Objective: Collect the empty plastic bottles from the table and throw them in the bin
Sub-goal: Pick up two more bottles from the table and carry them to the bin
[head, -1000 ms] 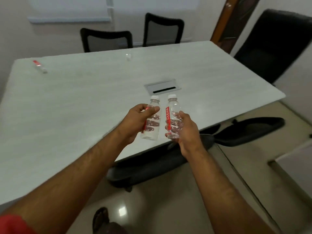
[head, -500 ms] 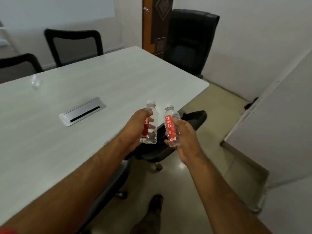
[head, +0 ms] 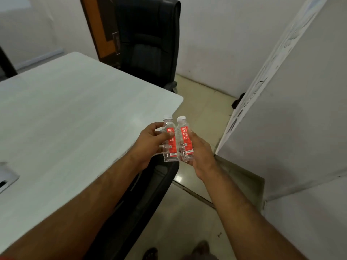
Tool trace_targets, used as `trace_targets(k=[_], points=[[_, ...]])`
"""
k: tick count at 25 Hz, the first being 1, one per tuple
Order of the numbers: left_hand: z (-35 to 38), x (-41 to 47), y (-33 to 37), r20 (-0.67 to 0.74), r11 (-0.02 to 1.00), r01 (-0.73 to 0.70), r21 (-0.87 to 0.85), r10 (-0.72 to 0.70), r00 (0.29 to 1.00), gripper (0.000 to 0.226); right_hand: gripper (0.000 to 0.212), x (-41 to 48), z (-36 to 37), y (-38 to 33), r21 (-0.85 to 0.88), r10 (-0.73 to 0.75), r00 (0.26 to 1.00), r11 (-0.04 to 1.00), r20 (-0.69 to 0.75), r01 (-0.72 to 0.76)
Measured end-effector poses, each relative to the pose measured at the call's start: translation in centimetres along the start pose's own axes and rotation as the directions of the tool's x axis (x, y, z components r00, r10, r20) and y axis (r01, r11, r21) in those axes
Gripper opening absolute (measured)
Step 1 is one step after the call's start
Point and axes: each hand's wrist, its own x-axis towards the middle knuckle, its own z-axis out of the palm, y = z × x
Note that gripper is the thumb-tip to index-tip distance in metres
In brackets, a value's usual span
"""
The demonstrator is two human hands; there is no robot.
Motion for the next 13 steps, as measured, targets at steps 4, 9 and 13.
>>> trace_targets(k=[4, 9, 13], points=[[5.3, 10.4, 0.7, 0.006, 1.0, 0.017, 0.007, -0.017, 1.0, 0.042, 0.039, 10.5, -5.2, -3.2, -0.017, 0.003, 1.0, 1.0, 0.002, -0.003], [13.2, 22.7, 2.9, -0.025, 0.999, 0.009, 0.042, -0.008, 1.0, 0.037, 0.032, 23.6, -12.3, -8.4, -0.04, 0.023, 0.998, 0.999, 0.05, -0.021], [17.5, 32.2, 5.8, -0.139, 0.997, 0.018, 0.074, -0.008, 0.99, 0.038, 0.028, 34.0, -15.6, -13.5, -0.076, 0.048, 0.996, 0.996, 0.071, -0.043]])
